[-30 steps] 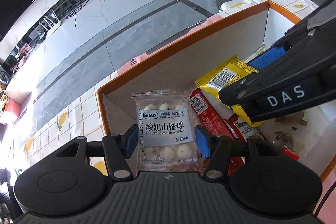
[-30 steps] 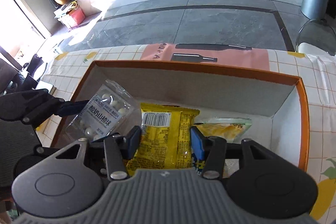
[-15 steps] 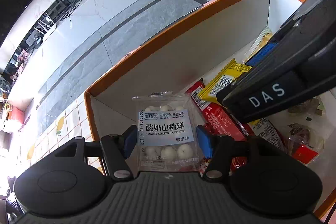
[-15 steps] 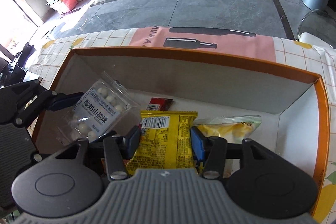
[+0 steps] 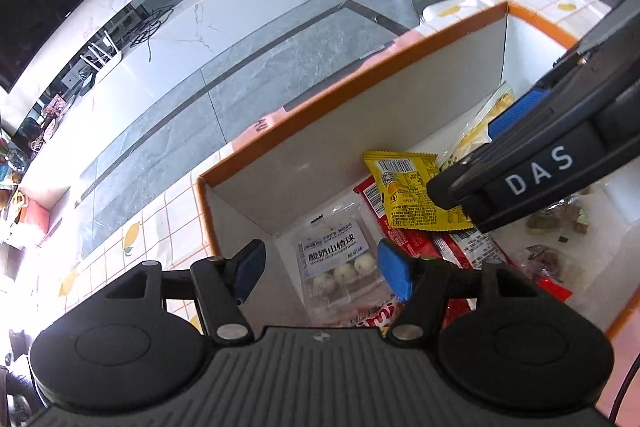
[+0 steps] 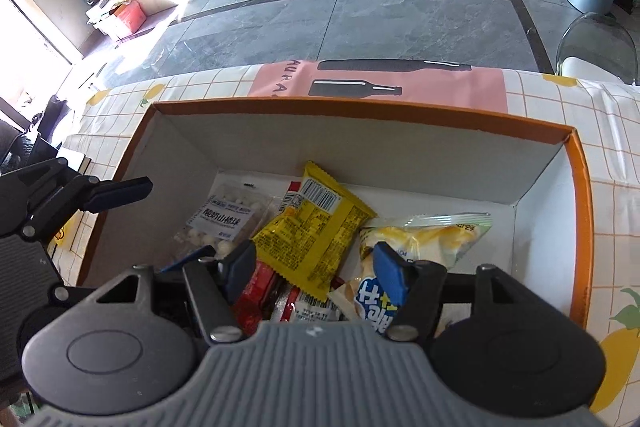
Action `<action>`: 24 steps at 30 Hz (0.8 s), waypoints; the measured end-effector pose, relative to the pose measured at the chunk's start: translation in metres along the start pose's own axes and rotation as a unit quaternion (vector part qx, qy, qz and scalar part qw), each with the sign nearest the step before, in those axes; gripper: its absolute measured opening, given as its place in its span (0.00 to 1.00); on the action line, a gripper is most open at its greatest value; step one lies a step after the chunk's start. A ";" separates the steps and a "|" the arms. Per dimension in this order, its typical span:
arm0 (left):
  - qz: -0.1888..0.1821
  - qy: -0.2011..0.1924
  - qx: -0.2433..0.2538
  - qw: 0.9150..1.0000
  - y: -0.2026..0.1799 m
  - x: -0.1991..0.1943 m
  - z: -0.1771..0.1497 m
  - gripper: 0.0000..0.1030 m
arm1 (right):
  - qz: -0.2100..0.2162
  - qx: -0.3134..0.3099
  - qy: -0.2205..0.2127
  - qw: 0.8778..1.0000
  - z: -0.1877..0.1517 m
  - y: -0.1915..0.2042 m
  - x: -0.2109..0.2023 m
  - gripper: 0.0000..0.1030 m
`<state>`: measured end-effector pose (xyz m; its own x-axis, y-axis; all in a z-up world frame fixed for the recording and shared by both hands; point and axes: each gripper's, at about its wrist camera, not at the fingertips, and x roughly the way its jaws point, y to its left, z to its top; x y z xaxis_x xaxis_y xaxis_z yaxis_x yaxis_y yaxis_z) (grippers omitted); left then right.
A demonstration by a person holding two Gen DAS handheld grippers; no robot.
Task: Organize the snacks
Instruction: 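Open both grippers to release the two packs into the box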
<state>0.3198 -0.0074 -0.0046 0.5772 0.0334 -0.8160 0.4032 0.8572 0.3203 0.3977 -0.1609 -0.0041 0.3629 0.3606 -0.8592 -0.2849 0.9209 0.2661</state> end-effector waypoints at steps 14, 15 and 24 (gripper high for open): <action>-0.021 -0.094 -0.069 0.993 0.011 -0.117 -0.035 0.74 | 0.016 -0.040 -0.094 0.995 -0.057 0.027 -0.098 0.61; -0.017 -0.093 -0.075 0.993 0.010 -0.122 -0.038 0.74 | 0.017 -0.043 -0.104 0.993 -0.063 0.029 -0.105 0.61; -0.012 -0.120 -0.143 0.982 -0.009 -0.162 -0.091 0.74 | 0.021 -0.071 -0.205 0.976 -0.146 0.040 -0.156 0.67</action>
<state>0.1582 0.0259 0.0810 0.7344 -0.0820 -0.6737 0.2235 0.9665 0.1260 0.2007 -0.2015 0.0768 0.6650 0.4528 -0.5939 -0.4159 0.8851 0.2090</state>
